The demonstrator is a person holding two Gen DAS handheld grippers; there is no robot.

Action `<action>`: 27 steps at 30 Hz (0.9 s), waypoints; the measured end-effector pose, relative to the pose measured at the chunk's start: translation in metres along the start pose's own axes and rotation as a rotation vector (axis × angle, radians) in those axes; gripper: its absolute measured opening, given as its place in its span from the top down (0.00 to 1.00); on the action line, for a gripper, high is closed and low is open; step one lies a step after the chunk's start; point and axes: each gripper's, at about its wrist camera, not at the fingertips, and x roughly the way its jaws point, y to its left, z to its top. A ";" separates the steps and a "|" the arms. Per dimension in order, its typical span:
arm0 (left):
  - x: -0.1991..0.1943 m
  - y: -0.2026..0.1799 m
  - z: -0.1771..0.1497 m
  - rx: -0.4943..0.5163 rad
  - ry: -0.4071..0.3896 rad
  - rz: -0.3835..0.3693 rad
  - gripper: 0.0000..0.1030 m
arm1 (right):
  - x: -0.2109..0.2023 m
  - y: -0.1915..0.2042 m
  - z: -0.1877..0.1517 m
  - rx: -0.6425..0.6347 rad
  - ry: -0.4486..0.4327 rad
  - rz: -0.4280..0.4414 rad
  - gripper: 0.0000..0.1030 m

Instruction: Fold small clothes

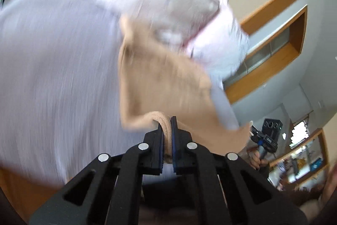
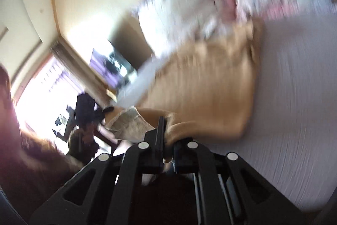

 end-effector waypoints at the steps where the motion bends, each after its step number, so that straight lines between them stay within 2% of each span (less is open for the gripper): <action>1: 0.008 -0.007 0.017 0.014 -0.022 0.016 0.95 | 0.011 -0.007 0.029 0.002 -0.040 -0.024 0.94; 5: 0.075 -0.004 0.107 0.015 -0.074 0.124 0.95 | 0.067 -0.056 0.111 0.097 -0.139 -0.126 0.94; 8: 0.135 0.014 0.153 -0.024 -0.054 0.214 0.95 | 0.116 -0.114 0.152 0.235 -0.138 -0.244 0.94; 11: 0.181 0.045 0.175 -0.101 0.000 0.285 0.95 | 0.162 -0.161 0.170 0.355 -0.082 -0.345 0.94; 14: 0.203 0.072 0.179 -0.194 0.034 0.289 0.95 | 0.192 -0.189 0.173 0.456 -0.058 -0.386 0.94; 16: 0.209 0.079 0.183 -0.215 0.038 0.279 0.95 | 0.197 -0.198 0.170 0.513 -0.054 -0.396 0.91; 18: 0.209 0.085 0.187 -0.263 0.035 0.237 0.95 | 0.202 -0.206 0.171 0.573 -0.045 -0.395 0.72; 20: 0.206 0.095 0.193 -0.341 0.029 0.182 0.91 | 0.199 -0.208 0.176 0.586 -0.080 -0.361 0.45; 21: 0.204 0.101 0.197 -0.379 0.012 0.151 0.89 | 0.198 -0.208 0.179 0.589 -0.091 -0.361 0.39; 22: 0.196 0.107 0.200 -0.422 -0.024 0.137 0.75 | 0.196 -0.207 0.182 0.591 -0.105 -0.366 0.28; 23: 0.186 0.110 0.202 -0.441 -0.063 0.153 0.45 | 0.191 -0.203 0.185 0.589 -0.126 -0.373 0.21; 24: 0.176 0.112 0.202 -0.447 -0.113 0.166 0.32 | 0.186 -0.199 0.187 0.581 -0.144 -0.361 0.20; 25: 0.163 0.110 0.200 -0.436 -0.169 0.186 0.25 | 0.179 -0.191 0.188 0.562 -0.162 -0.330 0.20; 26: 0.151 0.106 0.198 -0.400 -0.188 0.204 0.25 | 0.174 -0.185 0.188 0.544 -0.168 -0.315 0.18; 27: 0.148 0.103 0.196 -0.366 -0.156 0.215 0.25 | 0.169 -0.177 0.187 0.523 -0.171 -0.306 0.16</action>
